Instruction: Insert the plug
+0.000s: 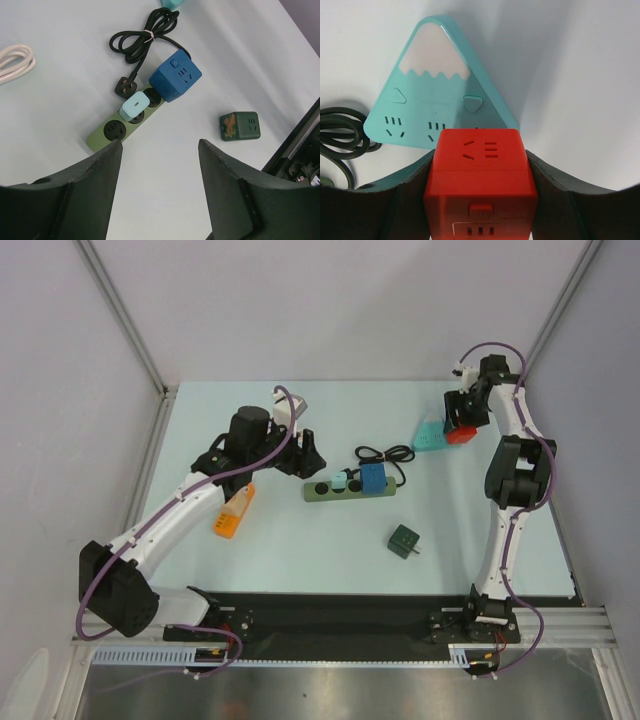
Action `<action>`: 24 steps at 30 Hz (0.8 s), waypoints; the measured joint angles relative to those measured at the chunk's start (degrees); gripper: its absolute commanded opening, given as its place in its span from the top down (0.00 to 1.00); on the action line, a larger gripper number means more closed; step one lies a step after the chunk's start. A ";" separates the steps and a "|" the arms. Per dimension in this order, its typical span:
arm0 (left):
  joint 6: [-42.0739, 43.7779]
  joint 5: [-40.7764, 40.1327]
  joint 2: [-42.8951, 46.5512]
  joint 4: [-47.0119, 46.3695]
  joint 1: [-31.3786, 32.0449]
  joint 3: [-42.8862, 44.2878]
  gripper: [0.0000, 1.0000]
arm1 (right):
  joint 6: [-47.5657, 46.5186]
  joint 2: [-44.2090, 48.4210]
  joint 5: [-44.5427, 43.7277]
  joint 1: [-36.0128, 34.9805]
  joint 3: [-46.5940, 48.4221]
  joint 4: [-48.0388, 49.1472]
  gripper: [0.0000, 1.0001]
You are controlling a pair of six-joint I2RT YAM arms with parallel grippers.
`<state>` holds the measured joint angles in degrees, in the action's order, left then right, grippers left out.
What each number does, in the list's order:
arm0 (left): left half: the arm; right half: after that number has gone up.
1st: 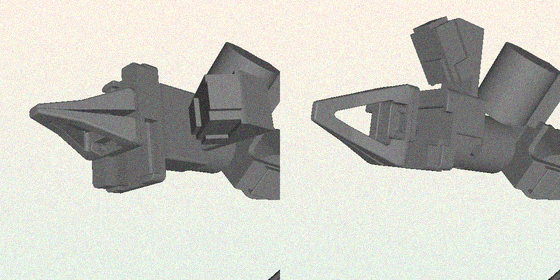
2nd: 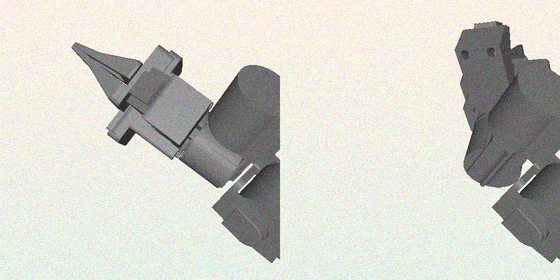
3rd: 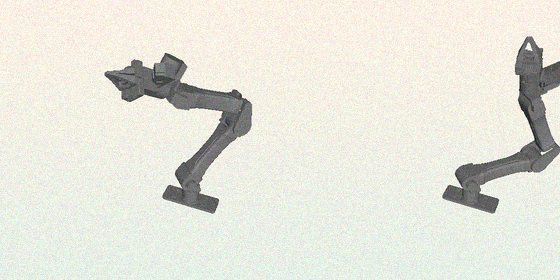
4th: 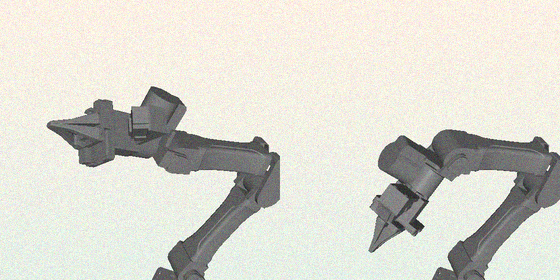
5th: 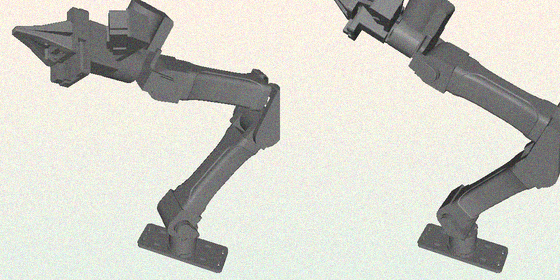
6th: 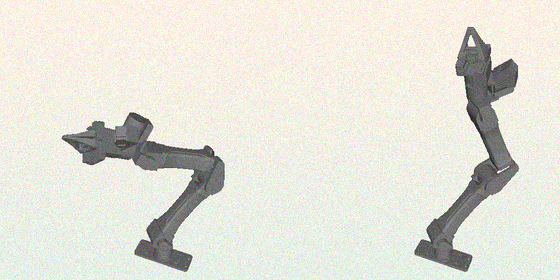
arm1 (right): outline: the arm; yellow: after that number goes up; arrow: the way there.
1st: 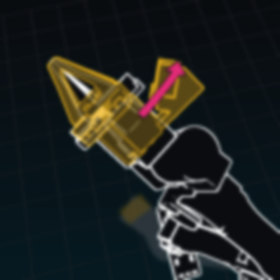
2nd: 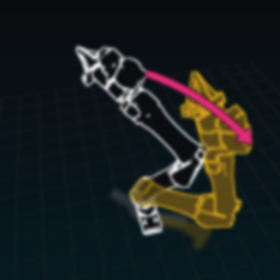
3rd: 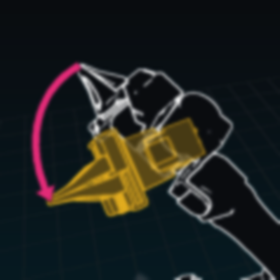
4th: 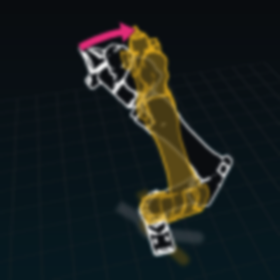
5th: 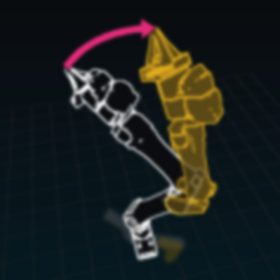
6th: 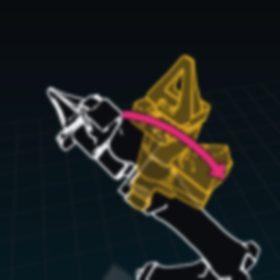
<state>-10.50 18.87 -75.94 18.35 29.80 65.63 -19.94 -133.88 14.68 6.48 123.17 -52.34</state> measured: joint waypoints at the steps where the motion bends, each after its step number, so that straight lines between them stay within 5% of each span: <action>1: 0.00 0.00 0.00 0.00 0.00 0.00 0.32 | 0.07 0.20 -0.28 -0.07 -0.37 0.15 1.00; 24: 0.00 0.85 0.02 0.00 0.00 -0.07 0.31 | 4.72 2.27 -4.81 -2.19 -5.55 9.64 1.00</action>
<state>-10.50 19.73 -75.92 18.35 29.80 65.56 -15.22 -131.61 9.87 4.29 117.62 -42.70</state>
